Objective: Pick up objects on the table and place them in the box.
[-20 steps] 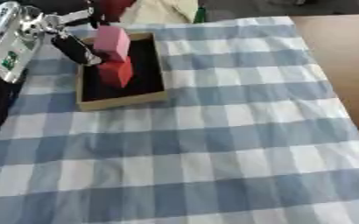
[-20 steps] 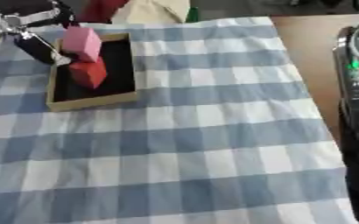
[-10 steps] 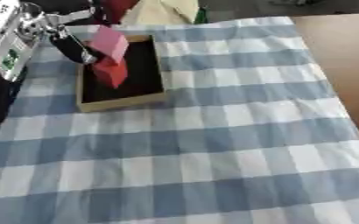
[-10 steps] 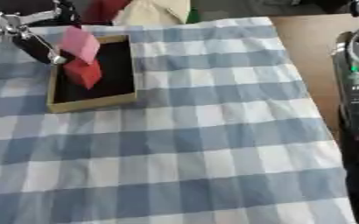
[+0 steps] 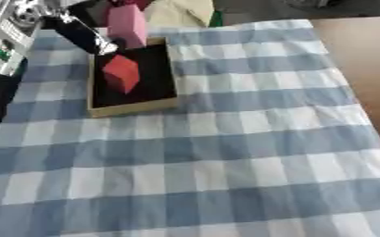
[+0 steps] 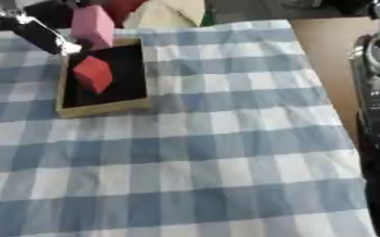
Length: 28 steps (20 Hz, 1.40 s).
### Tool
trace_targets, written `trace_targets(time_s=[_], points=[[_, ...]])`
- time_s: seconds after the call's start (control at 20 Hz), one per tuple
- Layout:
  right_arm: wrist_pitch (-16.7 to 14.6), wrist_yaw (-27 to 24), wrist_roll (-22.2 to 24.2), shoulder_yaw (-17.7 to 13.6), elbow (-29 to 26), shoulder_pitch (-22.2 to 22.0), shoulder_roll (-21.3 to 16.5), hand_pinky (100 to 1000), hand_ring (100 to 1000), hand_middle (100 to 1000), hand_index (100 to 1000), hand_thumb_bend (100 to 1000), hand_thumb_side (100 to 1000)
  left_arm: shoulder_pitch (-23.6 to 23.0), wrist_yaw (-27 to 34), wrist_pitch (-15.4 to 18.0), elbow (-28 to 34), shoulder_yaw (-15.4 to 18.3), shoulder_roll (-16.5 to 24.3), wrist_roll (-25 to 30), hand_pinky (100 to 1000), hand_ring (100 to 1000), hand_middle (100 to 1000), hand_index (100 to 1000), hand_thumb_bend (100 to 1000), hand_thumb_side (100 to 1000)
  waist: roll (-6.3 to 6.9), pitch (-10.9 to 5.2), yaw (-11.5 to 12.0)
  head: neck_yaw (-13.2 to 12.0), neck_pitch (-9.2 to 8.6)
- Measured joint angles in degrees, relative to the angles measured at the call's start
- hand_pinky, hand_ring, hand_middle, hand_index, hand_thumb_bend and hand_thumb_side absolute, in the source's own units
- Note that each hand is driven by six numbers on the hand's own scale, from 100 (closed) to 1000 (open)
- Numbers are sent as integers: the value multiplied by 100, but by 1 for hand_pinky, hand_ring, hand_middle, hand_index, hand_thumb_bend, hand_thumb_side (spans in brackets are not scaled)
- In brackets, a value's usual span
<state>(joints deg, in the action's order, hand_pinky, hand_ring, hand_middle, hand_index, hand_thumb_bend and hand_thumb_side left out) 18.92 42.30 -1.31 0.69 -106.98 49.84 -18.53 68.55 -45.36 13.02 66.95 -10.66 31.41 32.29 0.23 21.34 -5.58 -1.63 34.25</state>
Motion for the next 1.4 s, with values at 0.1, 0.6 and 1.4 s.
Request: trace_targets(time_s=[0.1,0.6,1.4], points=[[0,0,2,0,3,-1,7,846,727,384,640,179,711,-12,79,-32,32,0,1,26,818,867,807,895,210,428,-3,-1,3,0,2],[0,0,2,-18,20,-34,25,847,727,383,639,177,713,-114,-30,-168,-76,-22,-5,8,809,857,798,880,160,376,-15,-5,-37,-5,2],[8,-2,-6,-66,20,-60,58,848,727,380,637,176,715,-168,-758,158,-498,-114,-66,131,889,955,875,937,622,703,-17,-5,-62,-28,1]])
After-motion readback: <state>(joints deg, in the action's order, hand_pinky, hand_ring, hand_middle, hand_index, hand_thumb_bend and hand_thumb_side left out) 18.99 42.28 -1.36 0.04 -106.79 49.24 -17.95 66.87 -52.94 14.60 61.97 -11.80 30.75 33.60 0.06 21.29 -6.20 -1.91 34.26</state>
